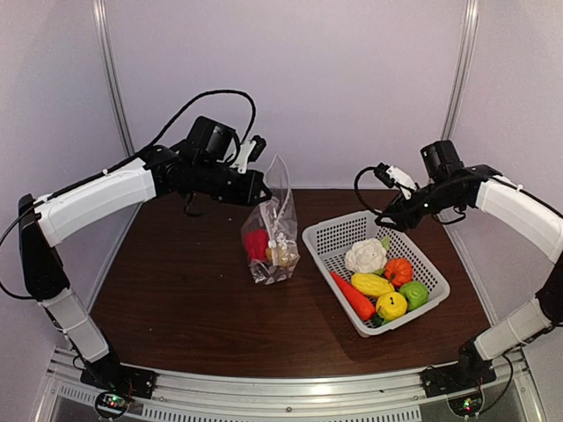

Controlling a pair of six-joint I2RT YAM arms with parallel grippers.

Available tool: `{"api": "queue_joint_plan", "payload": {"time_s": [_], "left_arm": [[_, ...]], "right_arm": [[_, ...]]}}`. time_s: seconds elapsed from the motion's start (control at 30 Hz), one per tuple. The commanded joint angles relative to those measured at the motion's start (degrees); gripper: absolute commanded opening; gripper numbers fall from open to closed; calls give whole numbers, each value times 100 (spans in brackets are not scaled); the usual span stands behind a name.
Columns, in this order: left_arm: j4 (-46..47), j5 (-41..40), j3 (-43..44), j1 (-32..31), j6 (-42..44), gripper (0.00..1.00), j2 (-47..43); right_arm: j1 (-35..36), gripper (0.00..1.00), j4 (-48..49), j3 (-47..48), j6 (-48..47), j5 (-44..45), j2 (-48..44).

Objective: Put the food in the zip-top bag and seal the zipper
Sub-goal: Pick up the fake fruit from the bin.

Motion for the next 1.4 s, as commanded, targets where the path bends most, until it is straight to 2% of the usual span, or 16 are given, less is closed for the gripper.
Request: {"api": "queue_joint_plan", "payload": {"time_s": [0.0,0.13,0.23,0.3,0.6,0.67,1.03,1.1,1.27,1.37], "left_arm": [[164,76,-58,30,132,0,162],[146,163,-75,33,132,0,191],[77,142,-79,33,153,0,152],[71,87,-128,35,175,0,115],[69,87,-224,30,205,0,109],[74,103,-209,30,207,0,118],[88,142,-194,31,195,0,153],[140,210,-214,30,161,0,161],[167,269,-243,30,119,0,164],[187,272,-244,31,119,0,170]], "right_arm": [[13,52,-1302,-267,-848,322,38],[147,50,-1979,-324,-1525,303,209],[199,62,-2922,-144,-2114,116,496],[228,67,-3146,-172,-2288,90,537],[504,75,-3105,-708,-2417,350,770],[560,80,-3053,-812,-2421,401,854],[939,79,-2130,-1390,-1931,1121,1066],[978,76,-1965,-1421,-1812,1219,1113],[995,53,-2025,-1225,-1696,1359,993],[990,46,-2371,-955,-1732,1353,723]]}}
